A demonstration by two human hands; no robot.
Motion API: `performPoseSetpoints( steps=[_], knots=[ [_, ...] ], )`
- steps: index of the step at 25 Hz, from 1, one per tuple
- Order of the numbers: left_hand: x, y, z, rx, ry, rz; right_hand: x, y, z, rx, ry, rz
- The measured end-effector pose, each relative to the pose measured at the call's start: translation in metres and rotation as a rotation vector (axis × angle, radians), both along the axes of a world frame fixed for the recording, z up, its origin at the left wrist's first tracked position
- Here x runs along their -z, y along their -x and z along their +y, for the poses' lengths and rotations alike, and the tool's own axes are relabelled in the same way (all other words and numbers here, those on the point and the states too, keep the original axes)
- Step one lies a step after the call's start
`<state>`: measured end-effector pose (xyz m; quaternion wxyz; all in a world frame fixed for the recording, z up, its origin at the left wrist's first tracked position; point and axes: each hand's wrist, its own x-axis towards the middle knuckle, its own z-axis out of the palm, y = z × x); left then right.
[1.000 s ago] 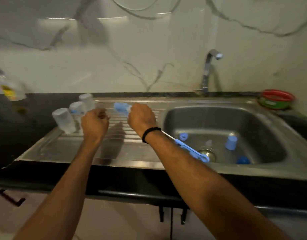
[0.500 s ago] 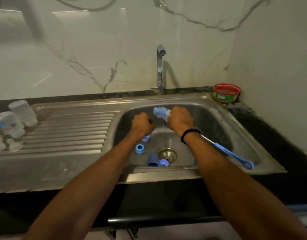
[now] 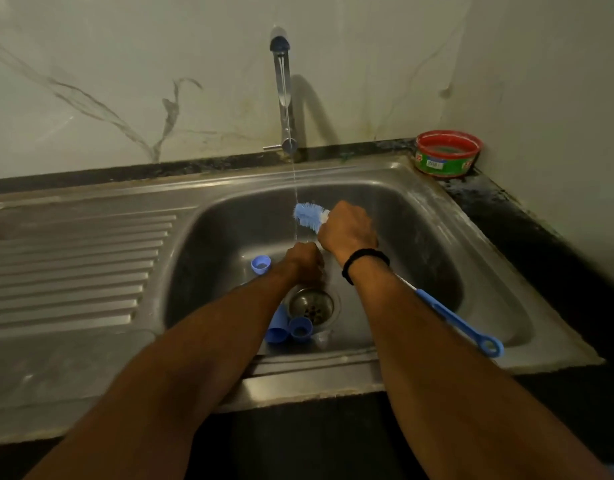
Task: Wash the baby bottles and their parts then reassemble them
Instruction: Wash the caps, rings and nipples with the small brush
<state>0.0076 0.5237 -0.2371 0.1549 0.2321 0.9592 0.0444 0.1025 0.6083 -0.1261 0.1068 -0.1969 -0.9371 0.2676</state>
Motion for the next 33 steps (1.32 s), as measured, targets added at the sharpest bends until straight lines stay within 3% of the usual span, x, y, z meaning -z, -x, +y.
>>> performPoseSetpoints(
  steps=[3,5,9,13,16,23,27,33],
  knots=[
    [-0.002,0.004,-0.006,-0.106,-0.146,-0.049,0.003,-0.001,0.002,0.004,0.002,-0.011],
    [-0.01,0.005,-0.017,-0.275,-0.347,-0.119,0.004,0.0,0.003,0.0,0.017,-0.01],
    [-0.042,-0.003,-0.061,-0.719,-1.081,-0.451,0.005,0.0,-0.002,-0.03,0.066,-0.018],
    [-0.062,-0.003,-0.095,-0.944,-1.436,-0.515,-0.004,-0.004,0.001,-0.028,0.107,-0.002],
    [-0.068,-0.002,-0.092,-0.961,-1.543,-0.558,-0.01,-0.004,0.009,-0.034,0.118,-0.004],
    [-0.081,0.012,-0.043,-0.717,-1.646,-0.698,-0.032,-0.005,0.03,-0.077,-0.02,-0.03],
    [-0.084,0.019,-0.043,-0.676,-1.661,-0.694,-0.044,-0.007,0.036,-0.03,-0.162,0.013],
    [-0.085,0.014,-0.047,-0.616,-1.593,-0.605,-0.029,-0.003,0.022,-0.076,-0.206,-0.005]
  ],
)
